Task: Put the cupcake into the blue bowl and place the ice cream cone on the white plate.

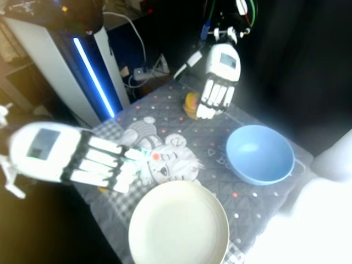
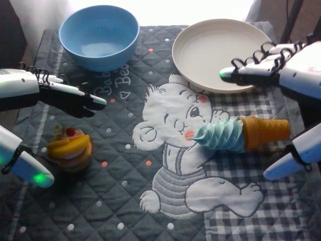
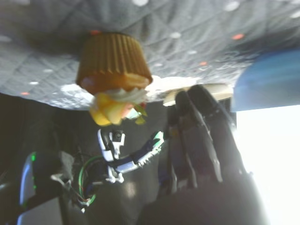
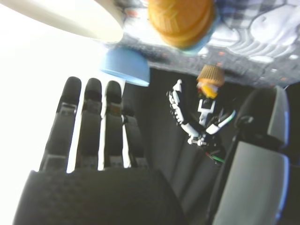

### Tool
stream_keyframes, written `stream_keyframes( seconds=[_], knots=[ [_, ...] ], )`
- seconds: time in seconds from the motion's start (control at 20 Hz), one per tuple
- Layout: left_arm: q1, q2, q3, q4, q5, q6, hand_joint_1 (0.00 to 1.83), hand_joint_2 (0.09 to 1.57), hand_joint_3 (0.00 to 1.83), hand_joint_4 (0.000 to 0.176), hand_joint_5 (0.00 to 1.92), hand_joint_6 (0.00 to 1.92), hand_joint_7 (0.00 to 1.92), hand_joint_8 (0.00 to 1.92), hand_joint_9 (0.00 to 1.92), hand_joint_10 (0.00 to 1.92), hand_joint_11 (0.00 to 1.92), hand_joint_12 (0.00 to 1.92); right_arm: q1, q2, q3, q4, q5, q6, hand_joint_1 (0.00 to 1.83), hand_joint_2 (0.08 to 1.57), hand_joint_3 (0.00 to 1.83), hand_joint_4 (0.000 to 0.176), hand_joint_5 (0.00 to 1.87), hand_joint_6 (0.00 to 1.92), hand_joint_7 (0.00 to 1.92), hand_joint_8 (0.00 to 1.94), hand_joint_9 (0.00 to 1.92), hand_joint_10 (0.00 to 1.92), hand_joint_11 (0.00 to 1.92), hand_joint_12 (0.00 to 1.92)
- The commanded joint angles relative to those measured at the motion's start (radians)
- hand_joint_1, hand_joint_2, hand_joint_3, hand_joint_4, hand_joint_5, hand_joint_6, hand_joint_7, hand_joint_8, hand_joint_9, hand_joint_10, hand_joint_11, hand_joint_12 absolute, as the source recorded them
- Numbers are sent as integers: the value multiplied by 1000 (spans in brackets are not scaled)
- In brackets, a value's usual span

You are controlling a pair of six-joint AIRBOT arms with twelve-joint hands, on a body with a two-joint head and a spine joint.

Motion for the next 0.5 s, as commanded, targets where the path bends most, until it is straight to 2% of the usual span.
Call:
stream_keyframes(
  seconds=[0.0,0.15,0.25,0.45],
  knots=[
    [-13,-5,-4,-28,-59,-16,686,694,0,0,360,11,535,6,565,0,123,1042,16,-6,7,11,75,6,763,570,2,0,267,11,508,10,476,24,249,549],
    [-15,-12,-4,12,-47,-42,689,686,0,0,367,1,493,0,531,0,83,977,16,-28,17,-8,41,7,752,582,0,0,308,1,544,1,495,3,190,716],
    [-15,-16,-5,24,-38,-42,716,690,0,0,384,7,490,0,531,1,87,976,16,-40,22,-18,22,9,714,568,0,0,333,2,578,5,529,7,212,706],
    [-14,-27,-4,45,-22,-42,781,671,0,0,398,0,494,3,530,3,142,925,16,-50,25,-26,9,10,688,604,0,0,373,0,594,0,558,0,345,461]
  ],
)
